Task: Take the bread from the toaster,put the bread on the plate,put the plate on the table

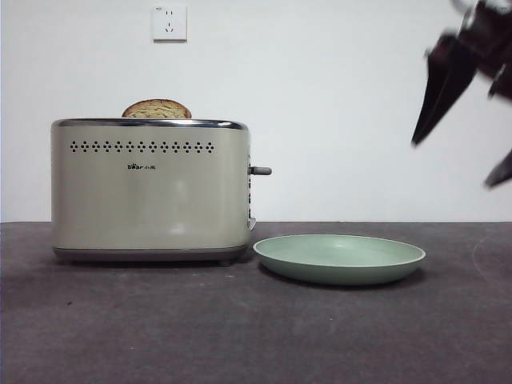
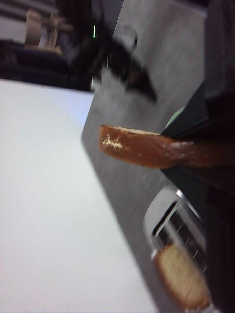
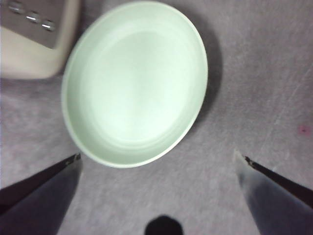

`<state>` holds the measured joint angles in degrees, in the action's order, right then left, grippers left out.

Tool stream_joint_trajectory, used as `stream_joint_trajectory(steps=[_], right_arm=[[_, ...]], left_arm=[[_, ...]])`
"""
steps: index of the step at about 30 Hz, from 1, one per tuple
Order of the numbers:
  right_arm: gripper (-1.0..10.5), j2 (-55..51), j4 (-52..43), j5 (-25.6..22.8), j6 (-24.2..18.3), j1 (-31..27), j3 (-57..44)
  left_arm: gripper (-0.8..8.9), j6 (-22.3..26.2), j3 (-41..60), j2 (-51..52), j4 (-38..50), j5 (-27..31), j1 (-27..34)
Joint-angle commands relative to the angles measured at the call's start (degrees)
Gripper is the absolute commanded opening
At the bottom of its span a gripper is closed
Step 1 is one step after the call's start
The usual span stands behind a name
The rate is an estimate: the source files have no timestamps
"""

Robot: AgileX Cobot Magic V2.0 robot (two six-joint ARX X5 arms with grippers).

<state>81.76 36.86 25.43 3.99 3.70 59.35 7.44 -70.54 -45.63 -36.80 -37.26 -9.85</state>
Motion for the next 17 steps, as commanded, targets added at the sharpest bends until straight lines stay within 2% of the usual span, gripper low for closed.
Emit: stream_joint_trajectory(steps=[1, 6, 9, 12, 17], right_arm=[[5.2, 4.5, -2.3, -0.1, 0.7, 0.3, 0.1], [4.9, 11.6, -8.2, -0.1, 0.9, 1.4, 0.1], [4.9, 14.6, -11.2, -0.1, 1.8, 1.7, 0.1], [4.1, 17.2, -13.8, -0.1, 2.3, 2.1, 0.1], [3.9, 20.0, -16.0, -0.3, 2.7, 2.5, 0.1]], left_arm=[[-0.06, -0.5, -0.1, 1.0, -2.3, -2.8, -0.7], [-0.06, -1.5, -0.1, 1.1, -7.1, -6.5, -1.7], [-0.06, -1.5, -0.1, 1.1, -8.3, -6.5, -2.2], [-0.06, -1.6, -0.1, 1.1, -9.2, -6.5, -2.5], [-0.06, -1.6, -0.1, 1.1, -10.0, -6.5, -2.5]])
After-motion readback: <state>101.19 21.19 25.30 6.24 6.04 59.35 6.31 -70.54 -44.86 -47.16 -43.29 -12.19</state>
